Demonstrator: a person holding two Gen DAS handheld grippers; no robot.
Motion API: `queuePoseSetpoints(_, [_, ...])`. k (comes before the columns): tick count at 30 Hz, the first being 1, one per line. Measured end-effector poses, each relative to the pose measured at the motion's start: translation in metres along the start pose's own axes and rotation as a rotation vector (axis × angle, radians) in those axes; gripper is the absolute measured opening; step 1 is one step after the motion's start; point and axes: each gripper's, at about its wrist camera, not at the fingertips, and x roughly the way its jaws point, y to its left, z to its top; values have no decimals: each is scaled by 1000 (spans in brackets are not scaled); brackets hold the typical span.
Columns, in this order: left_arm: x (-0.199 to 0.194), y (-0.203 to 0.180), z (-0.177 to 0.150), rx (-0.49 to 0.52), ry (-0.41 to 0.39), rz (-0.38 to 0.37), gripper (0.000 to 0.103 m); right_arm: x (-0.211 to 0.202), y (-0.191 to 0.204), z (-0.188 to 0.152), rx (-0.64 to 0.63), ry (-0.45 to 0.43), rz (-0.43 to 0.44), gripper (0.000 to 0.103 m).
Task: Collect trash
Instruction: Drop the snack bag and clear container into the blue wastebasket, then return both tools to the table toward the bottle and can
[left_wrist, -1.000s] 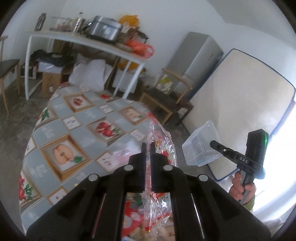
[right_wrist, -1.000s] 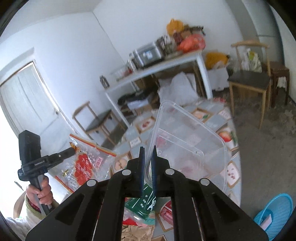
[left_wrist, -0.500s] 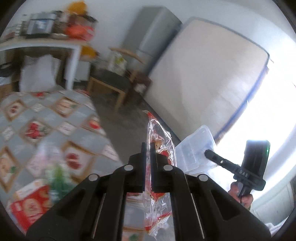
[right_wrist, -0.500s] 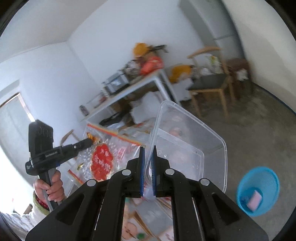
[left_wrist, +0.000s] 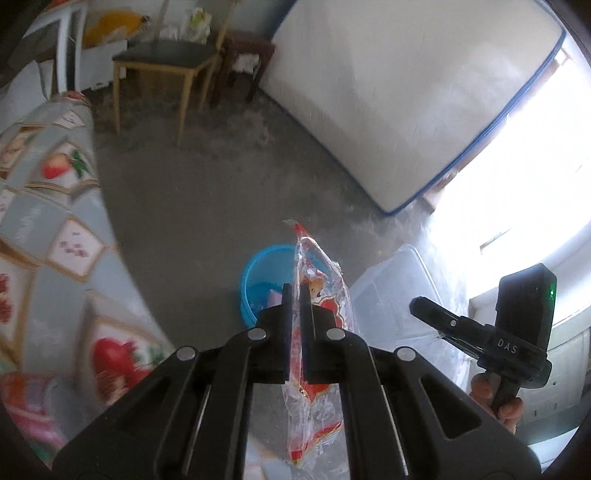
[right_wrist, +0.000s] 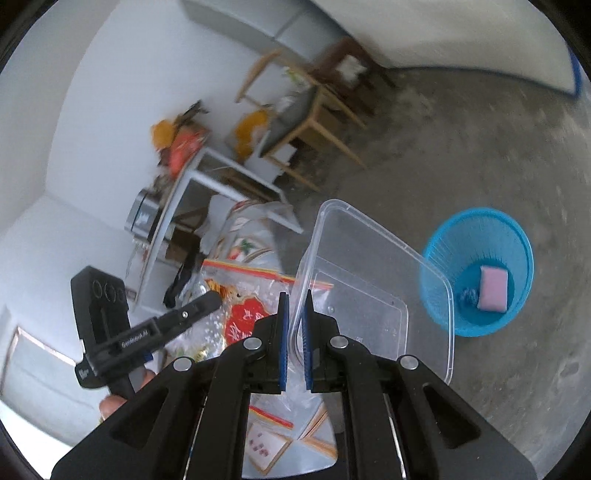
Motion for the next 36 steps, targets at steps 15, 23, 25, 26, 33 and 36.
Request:
queuePoseSetpoints(15, [159, -32, 36, 8, 136, 79, 62, 74, -177, 61, 213, 3, -234, 46])
queuePoseSetpoints(23, [132, -44, 21, 66, 108, 68, 62, 61, -230, 29, 300, -30, -308, 46])
queuePoseSetpoints(25, [122, -49, 19, 81, 97, 69, 62, 53, -231, 25, 305, -44, -306, 46])
queuePoseSetpoints(26, [117, -51, 20, 91, 88, 64, 62, 49, -229, 23, 301, -49, -302, 46])
queuePoseSetpoints(33, [34, -69, -2, 169, -15, 45, 69, 12, -173, 6, 171, -88, -287, 46])
queuePoseSetpoints(36, [-6, -74, -19, 184, -55, 52, 73, -5, -133, -10, 86, -100, -275, 46])
